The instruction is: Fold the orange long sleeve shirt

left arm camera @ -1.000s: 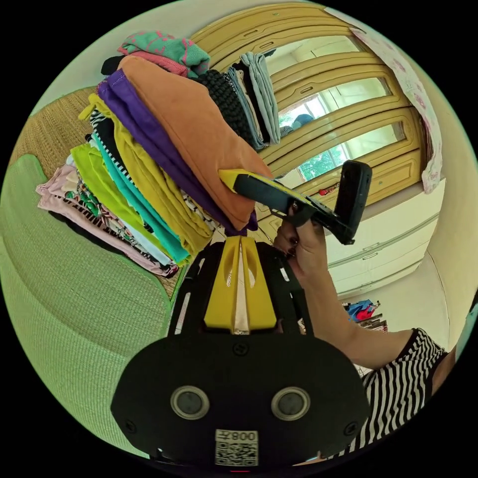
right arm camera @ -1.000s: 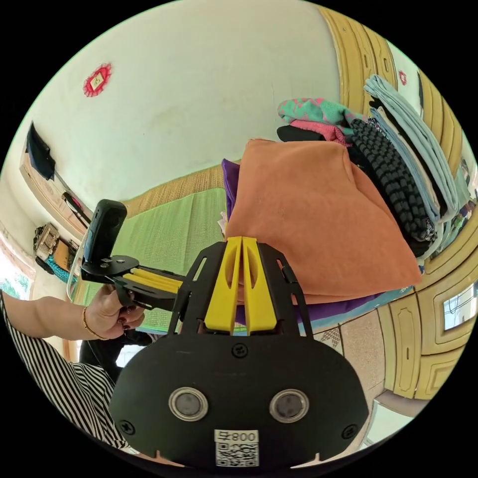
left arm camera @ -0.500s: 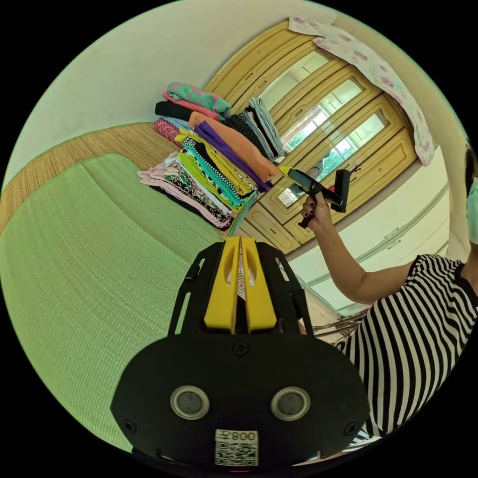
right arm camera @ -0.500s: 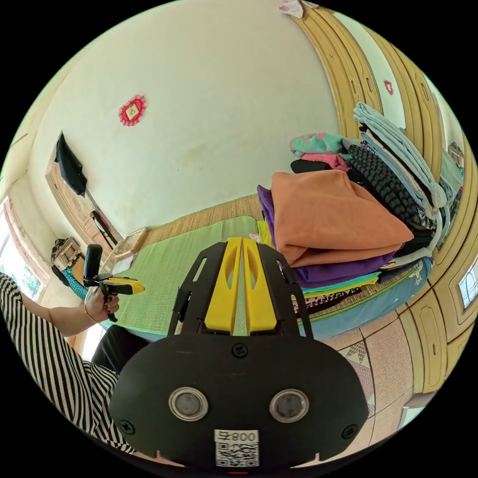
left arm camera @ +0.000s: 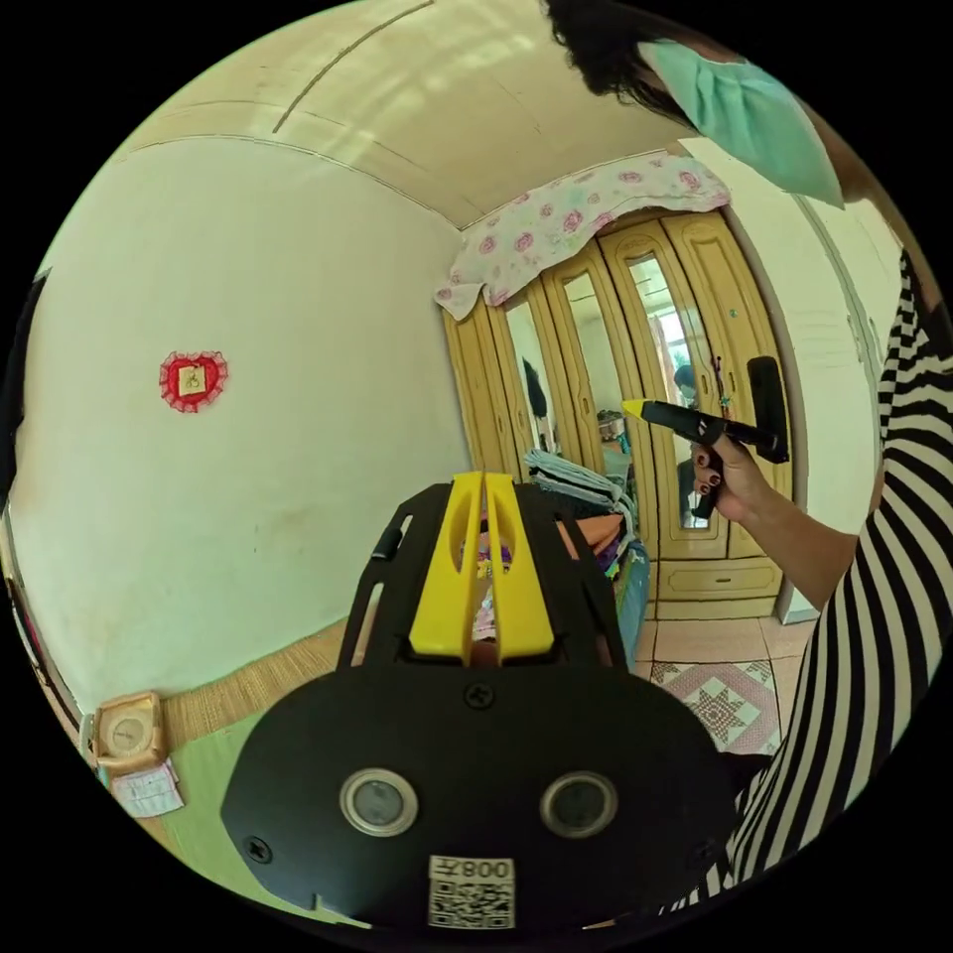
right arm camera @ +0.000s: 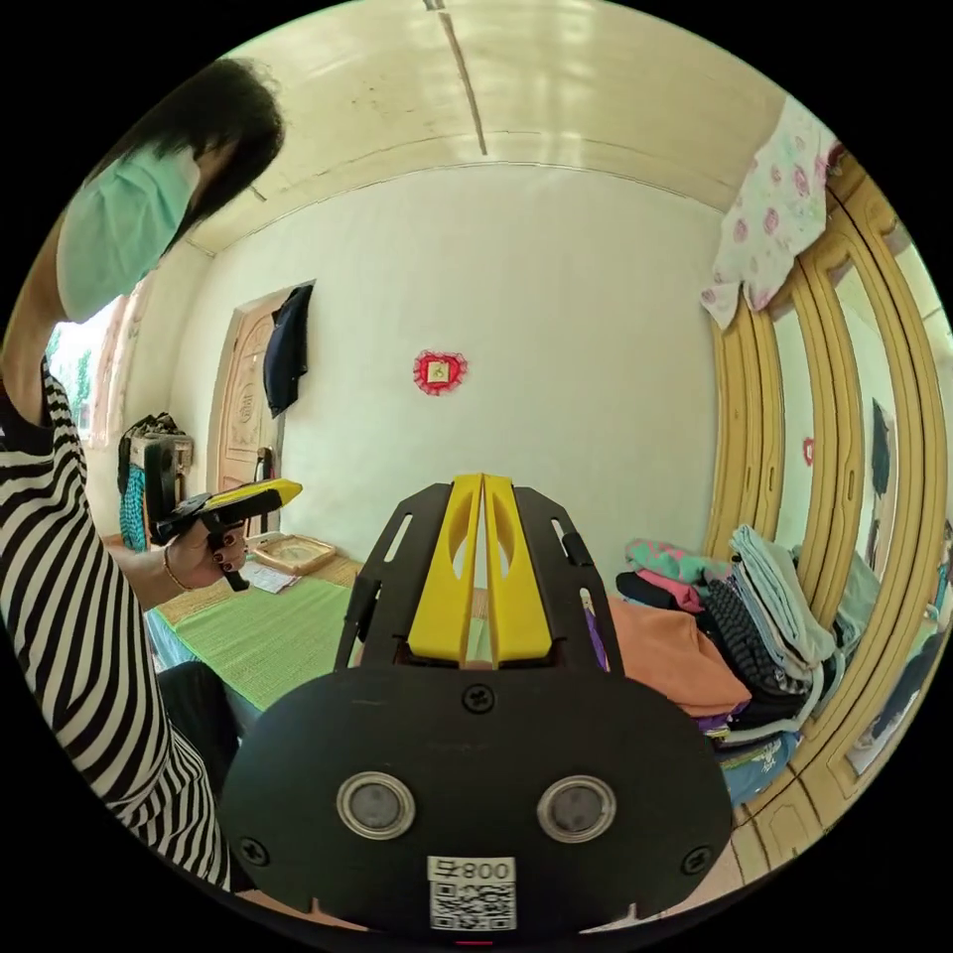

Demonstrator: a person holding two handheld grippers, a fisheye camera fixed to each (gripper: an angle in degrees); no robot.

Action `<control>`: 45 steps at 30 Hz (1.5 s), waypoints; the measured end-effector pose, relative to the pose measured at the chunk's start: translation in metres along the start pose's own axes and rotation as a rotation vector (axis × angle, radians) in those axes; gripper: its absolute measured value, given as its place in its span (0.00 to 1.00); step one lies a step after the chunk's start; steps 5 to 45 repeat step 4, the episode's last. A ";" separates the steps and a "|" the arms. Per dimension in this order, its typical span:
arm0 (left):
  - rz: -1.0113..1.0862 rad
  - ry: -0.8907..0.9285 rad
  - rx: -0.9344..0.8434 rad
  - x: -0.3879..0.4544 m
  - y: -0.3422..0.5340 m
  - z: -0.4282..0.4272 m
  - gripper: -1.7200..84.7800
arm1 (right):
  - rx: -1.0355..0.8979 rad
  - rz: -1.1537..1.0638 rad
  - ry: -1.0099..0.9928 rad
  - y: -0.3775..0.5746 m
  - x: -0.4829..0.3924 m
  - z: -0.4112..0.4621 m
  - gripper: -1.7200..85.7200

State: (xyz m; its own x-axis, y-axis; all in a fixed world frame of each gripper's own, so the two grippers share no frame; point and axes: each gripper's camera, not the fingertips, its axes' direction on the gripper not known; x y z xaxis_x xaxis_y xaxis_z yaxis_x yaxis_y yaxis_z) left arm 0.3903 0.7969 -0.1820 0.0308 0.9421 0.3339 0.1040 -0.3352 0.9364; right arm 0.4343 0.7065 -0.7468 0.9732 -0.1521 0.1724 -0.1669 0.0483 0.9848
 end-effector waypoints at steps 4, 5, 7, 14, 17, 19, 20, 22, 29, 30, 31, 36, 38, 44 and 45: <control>-0.085 0.072 -0.005 -0.014 -0.010 -0.023 0.11 | 0.048 -0.108 0.002 -0.005 -0.036 -0.007 0.03; -0.085 0.072 -0.005 -0.014 -0.010 -0.023 0.11 | 0.048 -0.108 0.002 -0.005 -0.036 -0.007 0.03; -0.085 0.072 -0.005 -0.014 -0.010 -0.023 0.11 | 0.048 -0.108 0.002 -0.005 -0.036 -0.007 0.03; -0.085 0.072 -0.005 -0.014 -0.010 -0.023 0.11 | 0.048 -0.108 0.002 -0.005 -0.036 -0.007 0.03; -0.085 0.072 -0.005 -0.014 -0.010 -0.023 0.11 | 0.048 -0.108 0.002 -0.005 -0.036 -0.007 0.03; -0.085 0.072 -0.005 -0.014 -0.010 -0.023 0.11 | 0.048 -0.108 0.002 -0.005 -0.036 -0.007 0.03; -0.085 0.072 -0.005 -0.014 -0.010 -0.023 0.11 | 0.048 -0.108 0.002 -0.005 -0.036 -0.007 0.03; -0.085 0.072 -0.005 -0.014 -0.010 -0.023 0.11 | 0.048 -0.108 0.002 -0.005 -0.036 -0.007 0.03; -0.085 0.072 -0.005 -0.014 -0.010 -0.023 0.11 | 0.048 -0.108 0.002 -0.005 -0.036 -0.007 0.03; -0.085 0.072 -0.005 -0.014 -0.010 -0.023 0.11 | 0.048 -0.108 0.002 -0.005 -0.036 -0.007 0.03; -0.085 0.072 -0.005 -0.014 -0.010 -0.023 0.11 | 0.048 -0.108 0.002 -0.005 -0.036 -0.007 0.03; -0.085 0.072 -0.005 -0.014 -0.010 -0.023 0.11 | 0.048 -0.108 0.002 -0.005 -0.036 -0.007 0.03; -0.085 0.072 -0.005 -0.014 -0.010 -0.023 0.11 | 0.048 -0.108 0.002 -0.005 -0.036 -0.007 0.03; -0.085 0.072 -0.005 -0.014 -0.010 -0.023 0.11 | 0.048 -0.108 0.002 -0.005 -0.036 -0.007 0.03; -0.085 0.072 -0.005 -0.014 -0.010 -0.023 0.11 | 0.048 -0.108 0.002 -0.005 -0.036 -0.007 0.03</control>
